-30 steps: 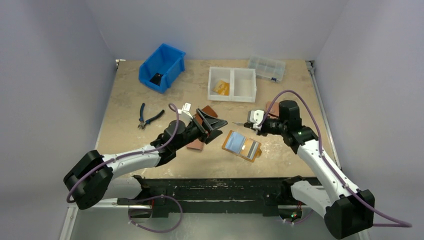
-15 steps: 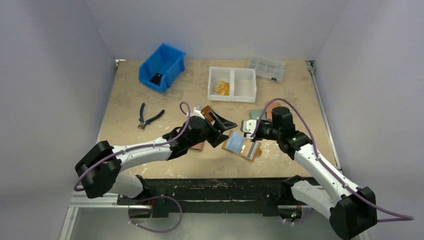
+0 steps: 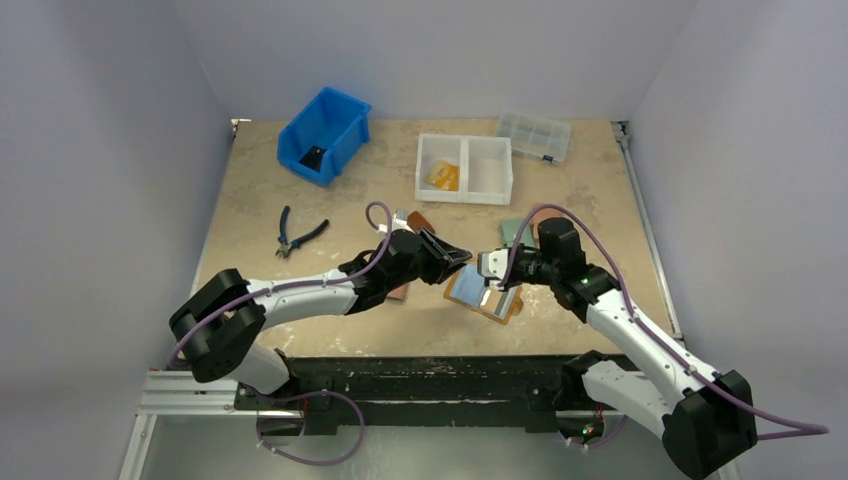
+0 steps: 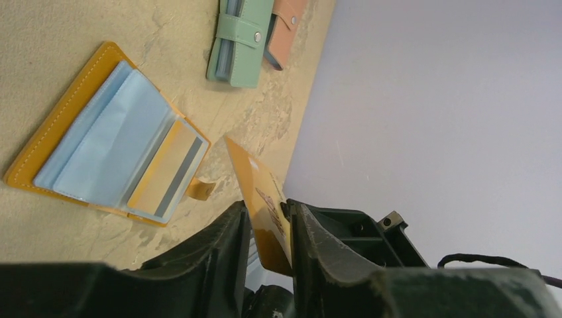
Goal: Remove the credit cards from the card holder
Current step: Remove the credit card from the card holder, then place the credit card in the storage box.
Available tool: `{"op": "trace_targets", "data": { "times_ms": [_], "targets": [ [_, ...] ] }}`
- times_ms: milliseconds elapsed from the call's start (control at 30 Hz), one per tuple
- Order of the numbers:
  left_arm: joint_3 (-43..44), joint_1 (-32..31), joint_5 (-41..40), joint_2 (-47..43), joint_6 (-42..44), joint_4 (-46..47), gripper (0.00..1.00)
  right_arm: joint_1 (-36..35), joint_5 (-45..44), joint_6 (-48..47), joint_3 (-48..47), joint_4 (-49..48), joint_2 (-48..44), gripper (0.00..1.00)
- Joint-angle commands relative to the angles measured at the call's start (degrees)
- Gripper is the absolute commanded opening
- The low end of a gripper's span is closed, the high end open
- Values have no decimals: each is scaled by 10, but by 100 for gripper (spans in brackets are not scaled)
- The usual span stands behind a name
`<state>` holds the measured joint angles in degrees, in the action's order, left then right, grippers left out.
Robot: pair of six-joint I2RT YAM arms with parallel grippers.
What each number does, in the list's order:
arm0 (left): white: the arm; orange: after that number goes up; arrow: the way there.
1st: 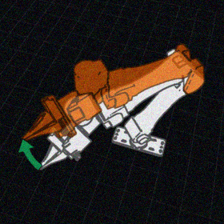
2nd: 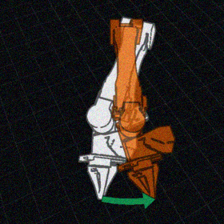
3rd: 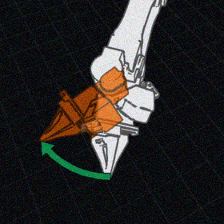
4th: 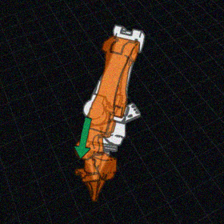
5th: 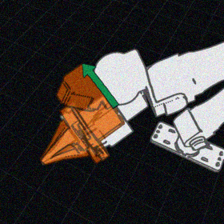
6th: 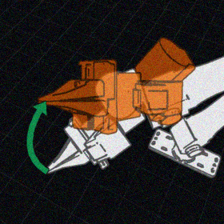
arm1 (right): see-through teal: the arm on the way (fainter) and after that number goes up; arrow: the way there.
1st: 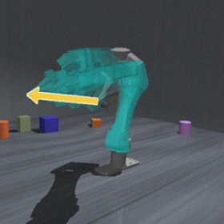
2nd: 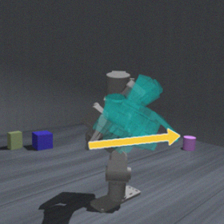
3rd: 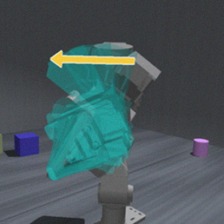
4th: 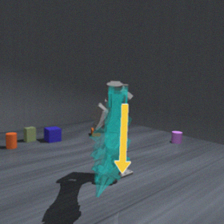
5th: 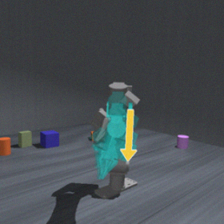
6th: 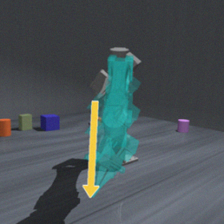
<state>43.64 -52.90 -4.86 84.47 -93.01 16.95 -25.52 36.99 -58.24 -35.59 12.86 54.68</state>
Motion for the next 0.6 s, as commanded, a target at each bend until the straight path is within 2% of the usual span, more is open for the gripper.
{"op": "trace_targets", "data": {
  "times_ms": [0, 133, 200, 233, 367, 467, 567],
  "targets": [
    [20, -1, 18, 16, -11, 52, 25, -7, 12, -32, 9, 1, -13, 0],
    [13, -1, 26, 21, -17, 73, 4, -9, 25, -59, 13, 16, -15, 2],
    [9, -1, 28, 20, -18, 81, 0, -9, 36, -78, 13, 33, -15, 11],
    [7, -1, 27, 18, -17, 84, 0, -9, 42, -86, 12, 40, -16, 19],
    [-4, 1, 11, 4, 6, 88, 0, -7, 55, -84, 3, 62, -19, 67],
    [-7, 22, -11, -11, 85, 60, 0, 9, 58, -60, -18, 88, -22, 97],
    [-3, 73, 28, -14, 251, 64, 0, 43, 86, -43, -50, 133, -12, 99]
  ]
}}
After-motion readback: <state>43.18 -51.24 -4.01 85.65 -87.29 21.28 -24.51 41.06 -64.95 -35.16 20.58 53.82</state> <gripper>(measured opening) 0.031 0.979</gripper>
